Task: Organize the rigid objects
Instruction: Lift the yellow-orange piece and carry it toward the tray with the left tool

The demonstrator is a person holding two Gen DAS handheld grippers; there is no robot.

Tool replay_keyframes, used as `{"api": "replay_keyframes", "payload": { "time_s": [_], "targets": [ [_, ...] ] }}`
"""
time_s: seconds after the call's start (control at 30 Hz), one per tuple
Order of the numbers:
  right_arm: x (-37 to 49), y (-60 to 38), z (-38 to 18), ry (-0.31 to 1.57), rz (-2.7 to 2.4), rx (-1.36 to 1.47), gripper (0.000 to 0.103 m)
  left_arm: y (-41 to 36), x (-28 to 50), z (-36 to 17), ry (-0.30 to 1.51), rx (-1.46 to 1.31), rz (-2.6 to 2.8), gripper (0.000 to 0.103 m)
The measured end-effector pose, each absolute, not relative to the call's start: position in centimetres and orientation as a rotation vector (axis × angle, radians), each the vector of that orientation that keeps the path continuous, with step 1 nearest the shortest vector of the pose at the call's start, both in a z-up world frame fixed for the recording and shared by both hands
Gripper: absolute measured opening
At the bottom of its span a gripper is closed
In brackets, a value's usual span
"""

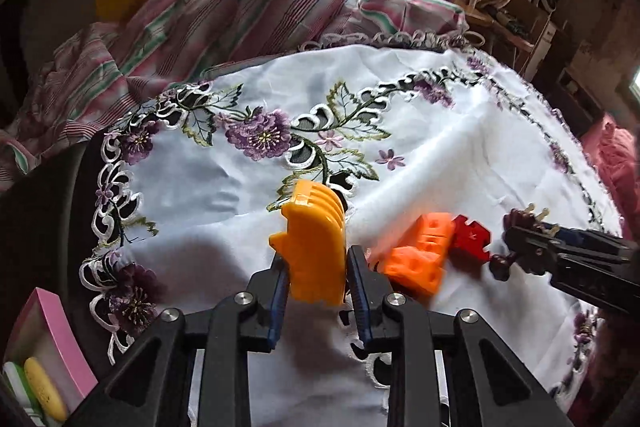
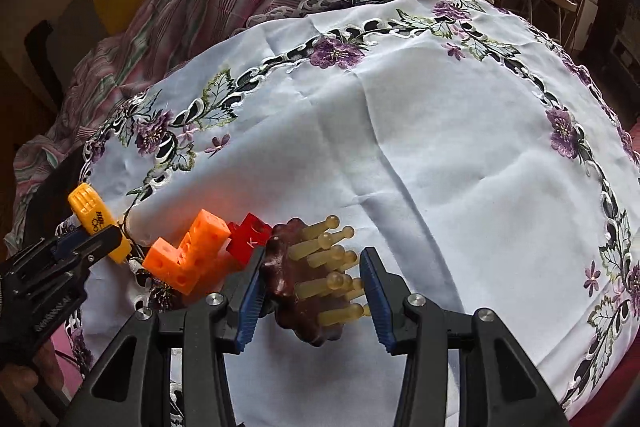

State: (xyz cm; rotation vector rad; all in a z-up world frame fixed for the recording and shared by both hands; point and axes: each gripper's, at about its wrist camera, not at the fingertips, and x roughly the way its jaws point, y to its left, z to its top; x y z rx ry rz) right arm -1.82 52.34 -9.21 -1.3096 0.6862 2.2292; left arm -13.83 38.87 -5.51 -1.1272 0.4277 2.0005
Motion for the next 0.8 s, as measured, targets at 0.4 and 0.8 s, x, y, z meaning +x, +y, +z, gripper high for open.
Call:
{"api": "replay_keyframes", "payload": {
  "time_s": [0.4, 0.8],
  "targets": [
    [-2.6, 51.7, -9.4, 0.615, 2.248, -1.339, 0.047, 37.4, -15.3, -5.8, 0.249, -1.210, 1.978, 0.027],
    [-2.7, 51.6, -9.4, 0.597, 2.257, -1.354, 0.047, 35.4, -17.5, -5.2, 0.132, -1.255, 1.988, 0.024]
  ]
}}
